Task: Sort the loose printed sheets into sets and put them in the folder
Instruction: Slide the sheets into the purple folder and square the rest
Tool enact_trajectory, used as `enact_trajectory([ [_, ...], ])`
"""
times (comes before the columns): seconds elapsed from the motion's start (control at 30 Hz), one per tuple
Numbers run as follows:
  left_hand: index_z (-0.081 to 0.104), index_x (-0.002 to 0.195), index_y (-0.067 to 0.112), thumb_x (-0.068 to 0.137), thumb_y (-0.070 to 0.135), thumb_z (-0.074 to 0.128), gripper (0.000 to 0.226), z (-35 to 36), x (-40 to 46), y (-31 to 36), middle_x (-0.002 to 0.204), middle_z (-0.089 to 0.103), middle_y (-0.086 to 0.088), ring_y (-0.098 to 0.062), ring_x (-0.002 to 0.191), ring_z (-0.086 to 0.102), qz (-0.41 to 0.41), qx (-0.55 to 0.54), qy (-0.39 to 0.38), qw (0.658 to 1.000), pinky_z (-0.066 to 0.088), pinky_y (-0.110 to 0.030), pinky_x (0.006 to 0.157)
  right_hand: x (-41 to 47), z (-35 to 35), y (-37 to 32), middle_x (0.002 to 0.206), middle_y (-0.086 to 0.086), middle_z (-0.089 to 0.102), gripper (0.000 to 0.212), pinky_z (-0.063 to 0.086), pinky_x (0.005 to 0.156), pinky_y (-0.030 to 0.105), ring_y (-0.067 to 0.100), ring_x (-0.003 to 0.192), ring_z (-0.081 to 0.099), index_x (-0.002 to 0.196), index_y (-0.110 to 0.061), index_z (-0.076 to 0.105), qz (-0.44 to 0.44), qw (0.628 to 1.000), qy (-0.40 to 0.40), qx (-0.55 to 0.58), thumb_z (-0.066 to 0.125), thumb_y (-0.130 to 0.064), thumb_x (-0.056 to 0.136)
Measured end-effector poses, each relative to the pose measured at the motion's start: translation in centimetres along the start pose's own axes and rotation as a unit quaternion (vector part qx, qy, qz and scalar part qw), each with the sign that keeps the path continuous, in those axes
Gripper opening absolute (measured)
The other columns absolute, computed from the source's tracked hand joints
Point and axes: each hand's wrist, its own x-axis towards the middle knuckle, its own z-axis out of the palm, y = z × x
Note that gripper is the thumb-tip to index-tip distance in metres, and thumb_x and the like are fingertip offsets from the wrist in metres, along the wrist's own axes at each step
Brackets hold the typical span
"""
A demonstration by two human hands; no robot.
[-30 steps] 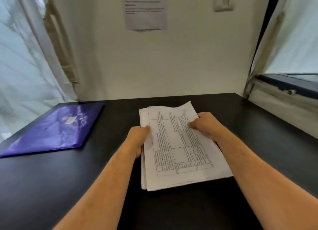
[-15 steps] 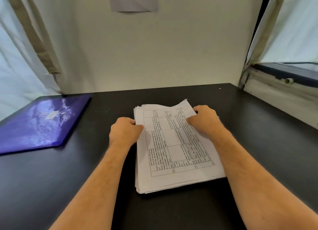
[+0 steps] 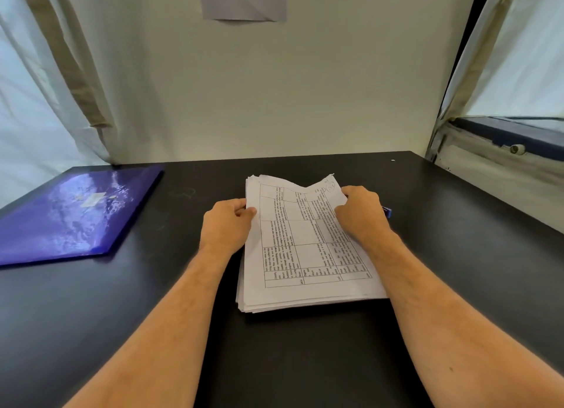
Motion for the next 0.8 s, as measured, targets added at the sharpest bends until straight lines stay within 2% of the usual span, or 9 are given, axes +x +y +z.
enact_trajectory([
  [0.1,0.063,0.133,0.020,0.103,0.023,0.052,0.032,0.0,0.2,-0.3,0.126,0.068,0.003,-0.002,0.072,0.056,0.004,0.031,0.006,0.999,0.035,-0.013,0.058,-0.2,-0.1,-0.4,0.105,0.006,0.067,0.016,0.051,0.073,0.031,0.019,0.086,0.064,0.111,-0.013,0.061,-0.012,0.999,-0.010,-0.039,0.054,-0.009,0.096],
  [0.17,0.065,0.130,0.017,0.103,0.020,0.053,0.030,0.0,-0.1,-0.3,0.124,0.069,0.000,-0.003,0.070,0.056,0.007,0.045,0.018,0.999,0.039,-0.015,0.063,-0.7,-0.1,-0.9,0.104,0.005,0.066,0.019,0.048,0.071,0.031,0.019,0.086,0.063,0.115,-0.015,0.058,-0.027,0.996,-0.006,-0.088,0.056,-0.013,0.096],
  [0.23,0.062,0.133,0.013,0.102,0.020,0.054,0.032,-0.1,-0.5,-0.1,0.126,0.068,-0.003,-0.006,0.081,0.061,0.002,0.053,0.033,0.998,0.046,-0.021,0.079,-1.2,0.0,-1.4,0.115,0.007,0.063,0.033,0.050,0.081,0.036,0.023,0.100,0.060,0.126,-0.015,0.054,-0.061,0.988,0.017,-0.139,0.060,-0.016,0.093],
  [0.33,0.055,0.142,0.016,0.101,0.021,0.056,0.041,-0.6,-0.6,-0.8,0.134,0.064,-0.004,-0.019,0.115,0.064,-0.018,0.048,0.049,0.997,0.047,-0.033,0.102,-2.6,0.1,-2.8,0.136,0.005,0.055,0.050,0.045,0.099,0.041,0.026,0.122,0.049,0.140,-0.018,0.050,-0.115,0.975,0.047,-0.184,0.061,-0.017,0.092],
  [0.5,0.053,0.143,0.016,0.100,0.016,0.054,0.043,-3.5,0.2,-2.9,0.137,0.061,-0.007,-0.023,0.126,0.057,-0.042,0.050,0.073,0.995,0.043,-0.034,0.107,-5.1,1.7,-6.9,0.150,-0.002,0.046,0.047,0.037,0.111,0.038,0.022,0.138,0.039,0.143,-0.025,0.051,-0.225,0.966,0.006,-0.128,0.059,-0.022,0.096],
  [0.6,0.055,0.140,0.015,0.097,0.016,0.052,0.044,-6.5,1.6,-4.5,0.135,0.062,-0.010,-0.029,0.126,0.056,-0.021,0.131,0.110,0.985,0.043,-0.037,0.105,-6.3,3.6,-10.5,0.151,-0.004,0.045,0.043,0.034,0.115,0.039,0.020,0.141,0.039,0.140,-0.029,0.052,-0.270,0.956,-0.037,-0.107,0.059,-0.028,0.098],
  [0.7,0.060,0.123,0.013,0.090,0.009,0.050,0.035,-9.3,2.3,-6.9,0.122,0.065,-0.014,-0.037,0.113,0.059,-0.024,0.226,0.127,0.965,0.046,-0.043,0.088,-6.8,6.1,-14.9,0.146,0.002,0.050,0.044,0.040,0.111,0.040,0.023,0.134,0.044,0.140,-0.026,0.054,-0.301,0.943,-0.081,-0.118,0.060,-0.023,0.096],
  [0.73,0.059,0.119,0.012,0.087,0.009,0.050,0.034,-10.0,2.4,-8.0,0.122,0.064,-0.014,-0.037,0.114,0.057,-0.037,0.265,0.131,0.955,0.044,-0.044,0.090,-6.9,7.3,-16.4,0.145,0.003,0.051,0.045,0.042,0.109,0.040,0.024,0.132,0.046,0.140,-0.026,0.054,-0.303,0.941,-0.097,-0.118,0.059,-0.021,0.096],
  [0.8,0.050,0.135,0.011,0.088,0.016,0.051,0.048,-10.4,2.6,-10.2,0.142,0.051,-0.015,-0.035,0.136,0.040,-0.056,0.344,0.140,0.927,0.032,-0.046,0.112,-7.2,9.2,-18.9,0.145,0.003,0.051,0.050,0.043,0.108,0.039,0.024,0.130,0.048,0.142,-0.026,0.052,-0.298,0.939,-0.130,-0.109,0.060,-0.016,0.093],
])
